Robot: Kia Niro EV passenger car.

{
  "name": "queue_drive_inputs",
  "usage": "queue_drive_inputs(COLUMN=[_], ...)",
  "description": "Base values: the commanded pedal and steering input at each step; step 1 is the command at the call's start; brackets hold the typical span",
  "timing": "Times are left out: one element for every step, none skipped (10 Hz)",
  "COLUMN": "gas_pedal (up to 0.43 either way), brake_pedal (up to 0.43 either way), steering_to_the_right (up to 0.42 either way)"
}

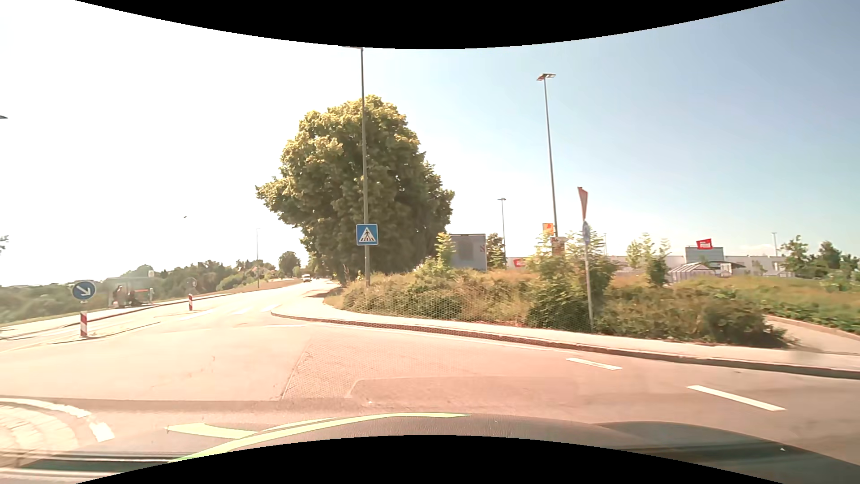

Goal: Follow the waypoints while adhering to traffic rules and regulations

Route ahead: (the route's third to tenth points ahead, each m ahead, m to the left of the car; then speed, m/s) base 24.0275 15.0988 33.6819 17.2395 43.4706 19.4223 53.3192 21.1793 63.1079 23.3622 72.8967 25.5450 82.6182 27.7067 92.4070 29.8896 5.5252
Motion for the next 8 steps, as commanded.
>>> queue_drive_inputs(gas_pedal=[0.079,0.079,0.079,0.079,0.079,0.087,0.087,0.098], brake_pedal=[0.000,0.000,0.000,0.000,0.000,0.000,0.000,0.000], steering_to_the_right=[-0.311,-0.317,-0.320,-0.319,-0.317,-0.314,-0.309,-0.301])
